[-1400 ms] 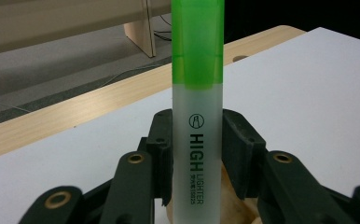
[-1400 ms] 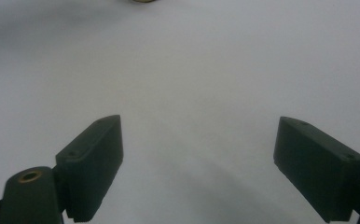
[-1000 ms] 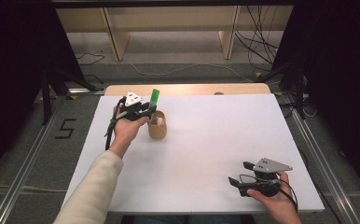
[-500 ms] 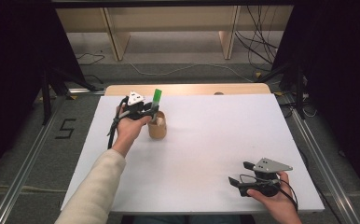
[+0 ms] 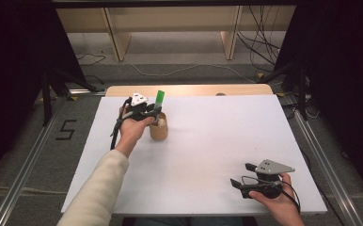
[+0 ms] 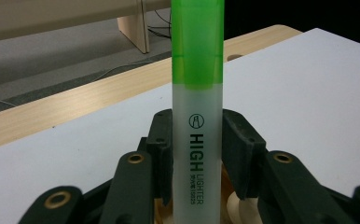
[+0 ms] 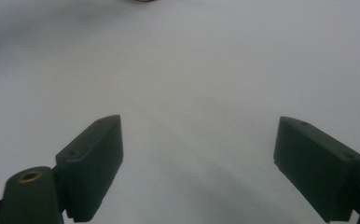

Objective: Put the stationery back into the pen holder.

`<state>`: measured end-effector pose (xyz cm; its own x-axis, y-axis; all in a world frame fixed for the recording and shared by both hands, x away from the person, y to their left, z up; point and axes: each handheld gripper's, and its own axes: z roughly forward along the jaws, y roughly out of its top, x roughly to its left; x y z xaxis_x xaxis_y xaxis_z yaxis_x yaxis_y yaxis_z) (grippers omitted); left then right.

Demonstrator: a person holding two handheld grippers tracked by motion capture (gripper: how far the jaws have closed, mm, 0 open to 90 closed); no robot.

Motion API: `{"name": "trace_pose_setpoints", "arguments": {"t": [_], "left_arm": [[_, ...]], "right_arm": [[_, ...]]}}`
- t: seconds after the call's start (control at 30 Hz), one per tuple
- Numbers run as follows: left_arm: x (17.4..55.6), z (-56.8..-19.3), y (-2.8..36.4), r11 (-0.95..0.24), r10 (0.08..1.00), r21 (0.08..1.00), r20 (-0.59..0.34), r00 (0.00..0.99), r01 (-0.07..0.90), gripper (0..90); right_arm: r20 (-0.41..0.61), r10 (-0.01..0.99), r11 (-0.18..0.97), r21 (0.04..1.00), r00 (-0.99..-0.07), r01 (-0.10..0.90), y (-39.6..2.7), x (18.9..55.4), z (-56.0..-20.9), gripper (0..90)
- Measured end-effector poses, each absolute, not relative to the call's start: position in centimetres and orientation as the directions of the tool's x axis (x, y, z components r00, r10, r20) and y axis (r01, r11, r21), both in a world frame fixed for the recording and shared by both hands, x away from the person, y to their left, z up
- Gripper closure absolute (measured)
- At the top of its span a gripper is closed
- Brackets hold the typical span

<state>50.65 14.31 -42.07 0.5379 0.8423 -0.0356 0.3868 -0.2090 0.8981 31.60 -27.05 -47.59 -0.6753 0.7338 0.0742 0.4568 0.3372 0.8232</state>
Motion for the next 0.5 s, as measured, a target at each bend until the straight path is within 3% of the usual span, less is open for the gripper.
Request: {"name": "trace_pose_setpoints", "arguments": {"t": [0.5], "left_arm": [[50.93, -42.47, 14.22, -0.212, 0.843, 0.894, -0.037, 0.536, 0.396, 66.1]], "right_arm": [[0.077, 0.733, 0.335, 0.824, -0.676, 0.457, -27.03, 31.62, -47.63, 16.6]]}}
